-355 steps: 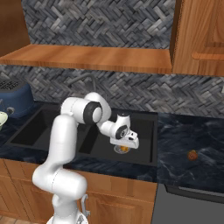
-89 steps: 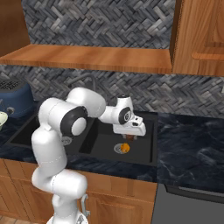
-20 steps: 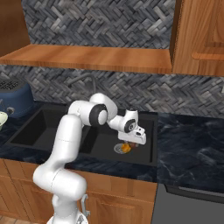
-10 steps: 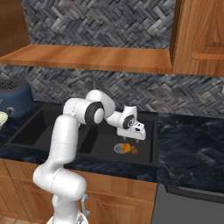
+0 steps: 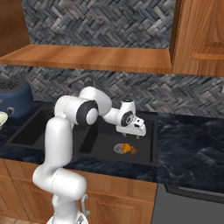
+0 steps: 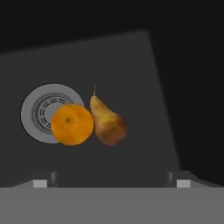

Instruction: There is a mixed pile of frozen fruits and vegetables on the counter. Locate all the frozen vegetables and place the items in a bowl on the counter. Take all the frozen fruits and defrost them in a running sink.

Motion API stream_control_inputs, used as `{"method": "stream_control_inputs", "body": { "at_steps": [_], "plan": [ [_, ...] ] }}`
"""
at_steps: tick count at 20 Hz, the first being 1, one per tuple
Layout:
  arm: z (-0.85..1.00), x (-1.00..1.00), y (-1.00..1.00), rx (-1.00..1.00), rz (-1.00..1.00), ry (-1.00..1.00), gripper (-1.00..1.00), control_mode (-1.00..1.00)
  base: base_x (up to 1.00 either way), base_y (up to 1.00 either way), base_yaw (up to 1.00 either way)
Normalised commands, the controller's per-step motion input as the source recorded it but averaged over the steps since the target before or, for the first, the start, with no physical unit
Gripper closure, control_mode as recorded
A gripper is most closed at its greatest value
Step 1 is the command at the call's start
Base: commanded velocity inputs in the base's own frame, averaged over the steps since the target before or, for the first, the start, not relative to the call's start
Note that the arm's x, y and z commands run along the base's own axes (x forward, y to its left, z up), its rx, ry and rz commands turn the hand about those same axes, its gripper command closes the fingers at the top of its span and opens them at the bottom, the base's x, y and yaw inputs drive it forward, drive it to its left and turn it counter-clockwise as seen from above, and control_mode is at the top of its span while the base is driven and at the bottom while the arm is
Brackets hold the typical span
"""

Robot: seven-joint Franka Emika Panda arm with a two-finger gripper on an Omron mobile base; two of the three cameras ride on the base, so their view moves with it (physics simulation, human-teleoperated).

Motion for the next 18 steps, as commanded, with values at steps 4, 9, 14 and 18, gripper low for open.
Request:
{"method": "stream_control_inputs", "body": {
  "at_steps": [4,9,14,18],
  "plan": [
    [0.33,-0.45,0.07,-0.07,0.02,-0.11,-1.00,-1.00,0.00,0.00,0.00],
    [0.34,-0.45,0.19,-0.08,0.03,-0.12,-1.00,-1.00,0.00,0.00,0.00],
    [0.47,-0.36,0.21,-0.09,0.04,-0.14,-1.00,-1.00,0.00,0.00,0.00],
    [0.56,-0.34,0.09,-0.06,0.03,-0.10,-1.00,-1.00,0.00,0.00,0.00]
  ]
}}
